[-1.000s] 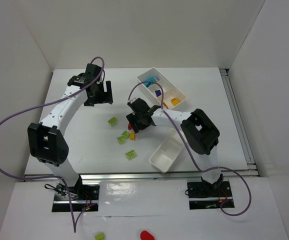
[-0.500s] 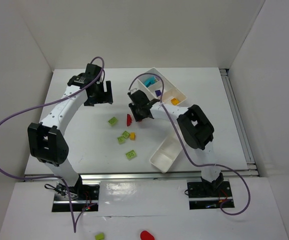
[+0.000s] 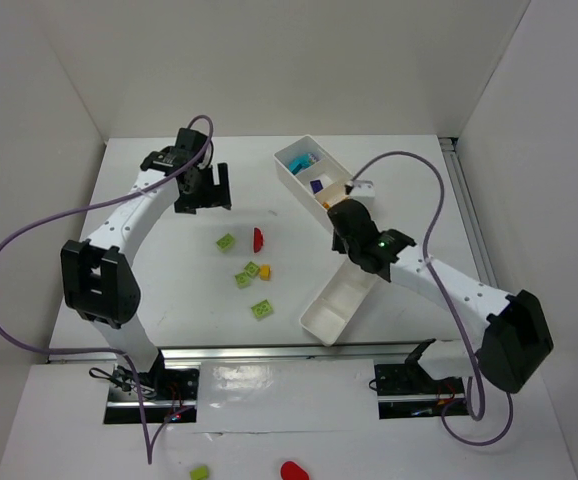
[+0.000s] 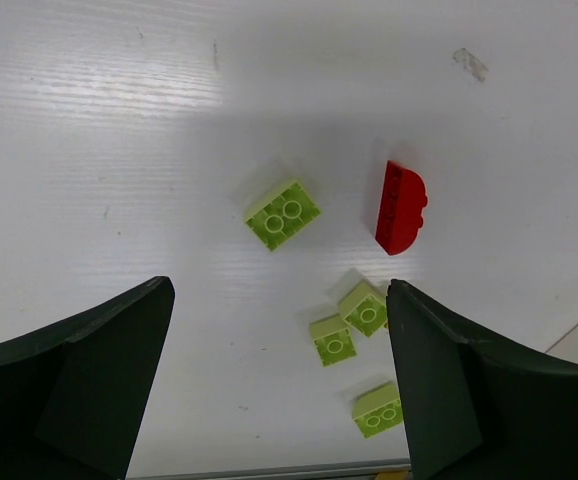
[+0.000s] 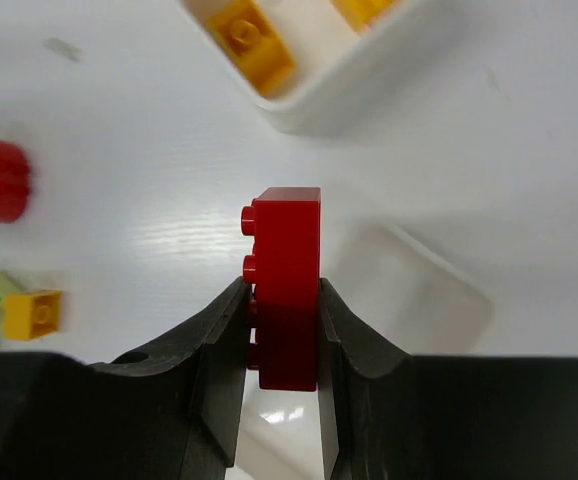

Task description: Sort the legos into containers by color

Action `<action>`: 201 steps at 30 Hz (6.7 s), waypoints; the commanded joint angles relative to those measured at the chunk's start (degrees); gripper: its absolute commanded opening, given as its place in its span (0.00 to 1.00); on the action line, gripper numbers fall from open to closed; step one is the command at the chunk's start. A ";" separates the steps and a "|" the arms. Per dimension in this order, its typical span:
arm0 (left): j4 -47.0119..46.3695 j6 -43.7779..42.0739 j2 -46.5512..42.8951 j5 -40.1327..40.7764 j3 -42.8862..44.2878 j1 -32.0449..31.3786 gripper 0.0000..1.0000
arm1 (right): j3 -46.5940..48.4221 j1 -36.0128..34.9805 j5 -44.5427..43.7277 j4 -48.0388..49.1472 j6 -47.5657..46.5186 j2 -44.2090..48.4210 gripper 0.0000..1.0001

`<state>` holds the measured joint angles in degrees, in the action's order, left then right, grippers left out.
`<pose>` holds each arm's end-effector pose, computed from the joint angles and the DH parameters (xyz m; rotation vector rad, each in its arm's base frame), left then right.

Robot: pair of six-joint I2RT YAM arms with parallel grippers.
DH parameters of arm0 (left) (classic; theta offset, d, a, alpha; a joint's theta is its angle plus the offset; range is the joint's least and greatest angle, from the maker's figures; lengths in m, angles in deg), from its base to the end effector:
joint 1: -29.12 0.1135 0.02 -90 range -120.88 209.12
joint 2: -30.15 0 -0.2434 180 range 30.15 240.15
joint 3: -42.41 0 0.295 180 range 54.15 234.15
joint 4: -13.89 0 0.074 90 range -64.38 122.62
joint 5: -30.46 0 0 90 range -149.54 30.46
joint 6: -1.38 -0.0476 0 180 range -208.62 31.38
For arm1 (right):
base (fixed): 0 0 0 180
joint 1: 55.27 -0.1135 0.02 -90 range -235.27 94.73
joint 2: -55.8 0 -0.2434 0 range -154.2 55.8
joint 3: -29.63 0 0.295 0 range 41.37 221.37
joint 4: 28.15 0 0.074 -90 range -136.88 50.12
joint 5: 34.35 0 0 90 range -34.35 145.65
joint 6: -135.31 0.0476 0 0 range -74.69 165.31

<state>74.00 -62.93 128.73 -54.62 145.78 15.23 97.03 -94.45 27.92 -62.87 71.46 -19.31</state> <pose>0.4081 -0.0967 0.2790 -0.2949 2.5221 -0.1658 0.2741 0.1948 0.2308 -0.0118 2.2116 0.0662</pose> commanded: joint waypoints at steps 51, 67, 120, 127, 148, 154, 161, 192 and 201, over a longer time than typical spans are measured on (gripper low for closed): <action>-2.24 5.86 -9.03 -1.49 -4.45 6.86 0.97 | 44.44 -9.16 15.34 0.93 -0.75 -52.75 0.70; -2.77 1.91 -8.06 -4.14 -6.03 5.63 0.97 | 42.88 -7.84 9.28 0.91 -0.75 -46.20 0.21; -1.89 2.26 13.83 -1.59 -6.21 -24.78 0.63 | -4.51 8.24 -4.36 -13.58 17.62 4.45 0.69; -2.41 1.73 16.72 -0.53 -4.28 -24.78 0.73 | -3.98 8.24 -4.35 -13.05 17.09 3.83 0.69; 1.98 -1.08 27.26 -11.43 32.70 -24.78 0.22 | 8.49 10.96 -13.32 -21.13 15.60 9.37 0.70; -0.99 0.14 36.67 -15.56 45.12 -24.78 0.22 | 11.23 13.68 -13.85 -23.86 13.67 11.12 0.71; -13.66 5.07 40.28 -18.99 45.47 -23.11 0.28 | 11.23 14.92 -10.95 -24.39 13.14 11.13 0.71; -6.64 4.81 -3.65 -1.33 2.07 0.08 0.98 | 13.42 -13.18 29.57 -1.71 -9.98 -16.28 0.93; -6.10 4.11 -9.82 2.45 -7.88 5.01 1.00 | 17.03 -21.64 27.81 -1.98 -10.69 -28.94 0.99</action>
<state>67.93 -57.18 122.42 -53.72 138.35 19.86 111.82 -114.56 55.62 -66.52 61.15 -46.70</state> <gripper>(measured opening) 0.995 0.985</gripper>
